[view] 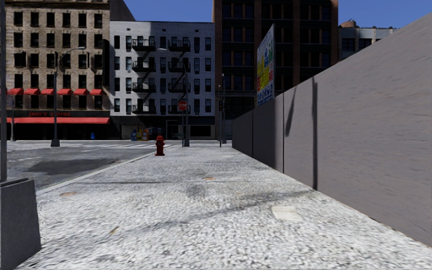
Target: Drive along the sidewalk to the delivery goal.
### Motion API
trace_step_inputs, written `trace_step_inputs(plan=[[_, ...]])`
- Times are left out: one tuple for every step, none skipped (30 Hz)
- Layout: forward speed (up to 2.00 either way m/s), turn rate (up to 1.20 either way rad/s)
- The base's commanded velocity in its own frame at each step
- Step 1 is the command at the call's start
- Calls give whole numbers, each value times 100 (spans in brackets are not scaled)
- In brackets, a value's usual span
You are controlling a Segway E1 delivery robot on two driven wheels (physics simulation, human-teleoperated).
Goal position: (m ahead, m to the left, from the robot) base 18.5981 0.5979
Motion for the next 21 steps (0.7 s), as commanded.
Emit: trace_step_inputs(plan=[[200,9],[200,4],[200,0],[200,0],[200,0],[200,0],[200,0],[200,0],[200,0],[200,0],[200,0],[200,0],[200,0],[200,0],[200,0],[200,0],[200,0],[200,0],[200,0],[200,0],[200,6]])
